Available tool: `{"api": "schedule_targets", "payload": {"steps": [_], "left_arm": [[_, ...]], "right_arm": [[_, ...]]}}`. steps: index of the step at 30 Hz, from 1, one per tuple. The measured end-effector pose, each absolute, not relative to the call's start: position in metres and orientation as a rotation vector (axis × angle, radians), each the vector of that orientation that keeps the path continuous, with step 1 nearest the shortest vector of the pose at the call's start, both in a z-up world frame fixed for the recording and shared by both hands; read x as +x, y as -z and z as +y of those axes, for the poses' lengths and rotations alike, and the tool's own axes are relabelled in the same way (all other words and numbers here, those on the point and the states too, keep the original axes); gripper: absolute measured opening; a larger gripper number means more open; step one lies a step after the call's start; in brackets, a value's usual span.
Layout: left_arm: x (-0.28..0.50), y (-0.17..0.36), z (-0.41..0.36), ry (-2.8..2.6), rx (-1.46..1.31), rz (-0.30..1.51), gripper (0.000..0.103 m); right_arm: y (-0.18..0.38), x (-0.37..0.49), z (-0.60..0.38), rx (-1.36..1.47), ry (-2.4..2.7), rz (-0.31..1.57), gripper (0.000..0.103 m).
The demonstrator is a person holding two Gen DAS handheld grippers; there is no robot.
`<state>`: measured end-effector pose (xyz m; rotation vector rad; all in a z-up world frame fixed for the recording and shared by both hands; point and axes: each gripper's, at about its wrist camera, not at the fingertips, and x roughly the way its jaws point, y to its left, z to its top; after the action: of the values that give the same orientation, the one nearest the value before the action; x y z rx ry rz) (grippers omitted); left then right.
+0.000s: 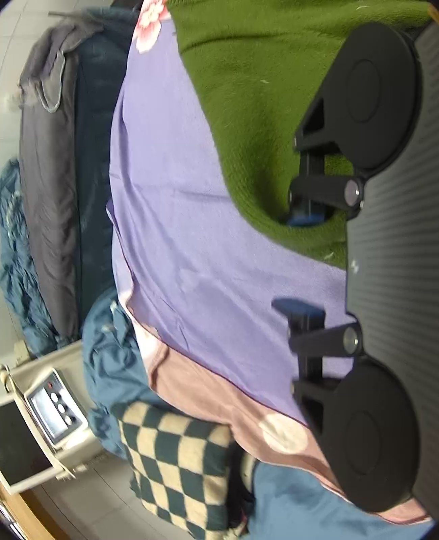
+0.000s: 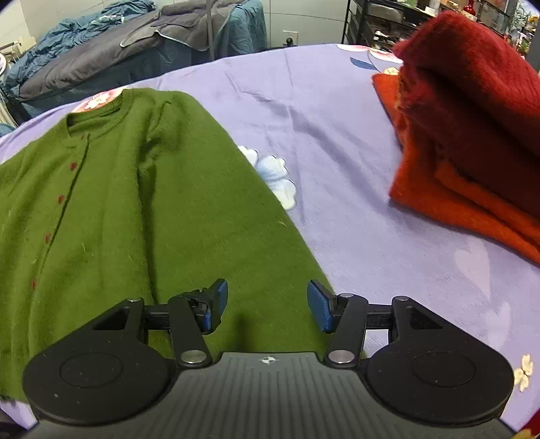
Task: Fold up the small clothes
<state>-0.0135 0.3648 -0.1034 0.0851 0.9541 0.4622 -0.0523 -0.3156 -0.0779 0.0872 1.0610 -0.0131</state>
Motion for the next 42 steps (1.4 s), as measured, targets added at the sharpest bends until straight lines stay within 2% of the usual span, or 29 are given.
{"api": "schedule_targets", "payload": {"steps": [1, 2, 4, 6, 11, 14, 19, 22, 23, 25, 26, 27, 34, 37, 40, 41, 42], "left_arm": [[-0.016, 0.103, 0.365, -0.457, 0.086, 0.937, 0.065], [-0.021, 0.101, 0.362, -0.445, 0.087, 0.916, 0.071], [-0.032, 0.094, 0.353, -0.408, 0.086, 0.893, 0.093], [-0.049, 0.086, 0.342, -0.344, 0.063, 0.886, 0.095], [-0.103, 0.079, 0.293, -0.1, -0.025, 0.934, 0.096], [-0.138, 0.09, 0.257, 0.041, -0.082, 1.005, 0.096], [-0.192, 0.124, 0.22, 0.096, -0.192, 1.132, 0.096], [-0.215, 0.14, 0.211, 0.057, -0.239, 1.177, 0.095], [-0.22, 0.143, 0.209, 0.052, -0.254, 1.183, 0.095], [-0.228, 0.149, 0.207, 0.043, -0.269, 1.192, 0.095], [-0.229, 0.151, 0.206, 0.043, -0.269, 1.201, 0.095], [-0.23, 0.152, 0.207, 0.044, -0.267, 1.207, 0.095], [-0.229, 0.152, 0.198, 0.088, -0.283, 1.201, 0.094], [-0.227, 0.154, 0.194, 0.112, -0.279, 1.207, 0.095], [-0.226, 0.163, 0.193, 0.121, -0.293, 1.225, 0.095], [-0.227, 0.165, 0.193, 0.12, -0.299, 1.232, 0.095], [-0.228, 0.167, 0.193, 0.117, -0.298, 1.236, 0.094]], "right_arm": [[0.078, -0.054, -0.316, 0.079, 0.016, 1.065, 0.088], [0.078, -0.056, -0.316, 0.063, 0.016, 1.067, 0.088], [0.079, -0.062, -0.317, 0.028, 0.022, 1.071, 0.09], [0.08, -0.067, -0.319, 0.002, 0.03, 1.075, 0.098], [0.086, -0.075, -0.335, -0.031, 0.024, 1.075, 0.099], [0.092, -0.072, -0.344, -0.068, 0.014, 1.083, 0.103], [0.111, -0.065, -0.357, 0.051, -0.071, 1.163, 0.103], [0.117, -0.072, -0.351, 0.066, -0.111, 1.151, 0.103], [0.117, -0.073, -0.348, 0.059, -0.119, 1.143, 0.099], [0.117, -0.076, -0.344, 0.044, -0.152, 1.134, 0.064], [0.115, -0.076, -0.345, 0.047, -0.171, 1.138, 0.021], [0.114, -0.074, -0.346, 0.076, -0.197, 1.149, 0.015], [0.062, -0.066, -0.386, -0.002, -0.023, 0.98, 0.014], [0.04, -0.062, -0.396, -0.221, 0.069, 0.894, 0.013], [0.052, -0.05, -0.397, -0.409, 0.103, 0.928, 0.014], [0.059, -0.048, -0.396, -0.434, 0.109, 0.944, 0.017], [0.066, -0.045, -0.395, -0.442, 0.119, 0.967, 0.024]]}}
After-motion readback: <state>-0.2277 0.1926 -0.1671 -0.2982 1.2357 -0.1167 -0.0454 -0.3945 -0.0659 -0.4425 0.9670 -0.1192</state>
